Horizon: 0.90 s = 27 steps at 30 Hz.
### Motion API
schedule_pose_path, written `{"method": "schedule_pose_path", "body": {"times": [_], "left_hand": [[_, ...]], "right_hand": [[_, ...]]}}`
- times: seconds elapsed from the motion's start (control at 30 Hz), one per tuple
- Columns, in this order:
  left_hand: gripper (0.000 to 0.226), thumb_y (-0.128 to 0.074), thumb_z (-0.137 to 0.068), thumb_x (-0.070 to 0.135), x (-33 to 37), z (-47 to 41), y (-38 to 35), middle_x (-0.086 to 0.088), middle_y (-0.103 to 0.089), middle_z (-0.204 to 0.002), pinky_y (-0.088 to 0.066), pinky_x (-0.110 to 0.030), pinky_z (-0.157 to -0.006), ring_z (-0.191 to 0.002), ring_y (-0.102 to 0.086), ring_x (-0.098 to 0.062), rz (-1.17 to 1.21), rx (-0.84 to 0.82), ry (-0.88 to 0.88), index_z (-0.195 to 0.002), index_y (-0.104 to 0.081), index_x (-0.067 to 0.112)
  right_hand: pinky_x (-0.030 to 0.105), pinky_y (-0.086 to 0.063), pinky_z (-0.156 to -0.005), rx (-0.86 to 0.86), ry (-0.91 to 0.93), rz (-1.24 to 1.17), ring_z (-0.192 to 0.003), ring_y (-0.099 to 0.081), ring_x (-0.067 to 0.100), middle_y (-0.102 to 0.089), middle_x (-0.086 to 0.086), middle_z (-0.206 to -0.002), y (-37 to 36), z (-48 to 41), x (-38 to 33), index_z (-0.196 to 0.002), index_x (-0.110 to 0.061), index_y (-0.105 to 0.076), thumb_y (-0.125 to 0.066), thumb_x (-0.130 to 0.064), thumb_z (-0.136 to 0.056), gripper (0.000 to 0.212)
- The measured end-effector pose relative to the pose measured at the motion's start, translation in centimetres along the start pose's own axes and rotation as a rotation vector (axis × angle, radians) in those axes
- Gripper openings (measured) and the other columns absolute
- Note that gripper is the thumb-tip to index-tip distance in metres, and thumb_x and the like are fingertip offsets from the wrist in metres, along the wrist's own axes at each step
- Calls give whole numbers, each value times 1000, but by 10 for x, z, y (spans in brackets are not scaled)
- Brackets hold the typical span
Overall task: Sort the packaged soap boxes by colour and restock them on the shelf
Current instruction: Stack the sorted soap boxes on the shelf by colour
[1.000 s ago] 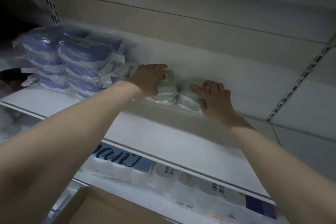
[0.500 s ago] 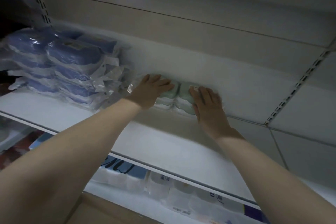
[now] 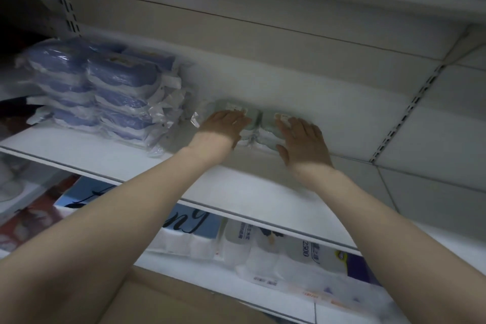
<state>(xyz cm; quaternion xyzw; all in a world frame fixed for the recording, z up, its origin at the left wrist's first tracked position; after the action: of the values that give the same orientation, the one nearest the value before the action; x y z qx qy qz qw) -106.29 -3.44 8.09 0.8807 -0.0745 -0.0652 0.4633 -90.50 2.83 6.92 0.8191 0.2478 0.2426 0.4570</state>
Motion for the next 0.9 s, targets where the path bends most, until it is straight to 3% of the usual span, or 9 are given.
{"method": "schedule_pose_path", "body": {"times": [0.13,0.2,0.3,0.53,0.7,0.9], "left_hand": [[46,-63,-86,21,14,29,20,-11,-59,-127,-50,-41,-86,-113,-56,-36,1,-72,56,-131,-55,17],[44,-64,-83,15,22,48,32,-13,-62,-118,-51,-43,-80,-102,-59,-36,26,-62,30,-127,-58,15],[47,-64,-83,16,33,77,42,-12,-61,-123,-48,-45,-92,-109,-58,-35,55,-41,-22,-129,-57,14],[41,-59,-92,23,63,149,54,-12,-58,-129,-40,-45,-100,-116,-52,-36,183,-46,-32,-131,-56,13],[37,-61,-89,17,90,218,27,-11,-61,-122,-46,-47,-94,-110,-56,-35,272,-86,-62,-125,-59,12],[40,-67,-86,18,117,302,-44,-9,-61,-121,-47,-45,-94,-109,-56,-34,337,-248,42,-125,-60,14]], "right_hand": [[49,-46,-95,52,32,51,-111,-57,41,-59,21,-125,32,29,-21,-134,-7,-55,-68,-28,-85,54],[48,-46,-93,37,19,62,-110,-57,41,-59,21,-123,45,48,-33,-135,-9,-55,-54,-33,-89,52],[46,-45,-91,31,36,81,-108,-57,39,-59,20,-122,62,81,-53,-135,-8,-52,-39,-38,-90,56],[47,-41,-94,19,31,78,-110,-54,39,-58,20,-123,77,170,-94,-135,-8,-52,-48,-35,-94,50],[47,-42,-94,-62,23,32,-111,-53,37,-57,15,-122,53,242,-118,-136,-10,-51,-49,-32,-96,46],[46,-43,-94,-243,-9,-50,-112,-55,37,-58,18,-124,-19,321,-125,-136,-9,-52,-49,-34,-93,49]]}}
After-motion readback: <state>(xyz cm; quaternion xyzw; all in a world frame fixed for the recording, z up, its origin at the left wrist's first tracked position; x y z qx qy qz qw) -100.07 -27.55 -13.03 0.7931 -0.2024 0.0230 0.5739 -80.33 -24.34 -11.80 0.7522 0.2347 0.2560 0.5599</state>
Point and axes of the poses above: each hand's wrist, its own z-axis away from the middle knuckle, its own y-axis out of the back of the hand, x = y × z, the point moved 8 cm from there along -z, towards the middle knuckle
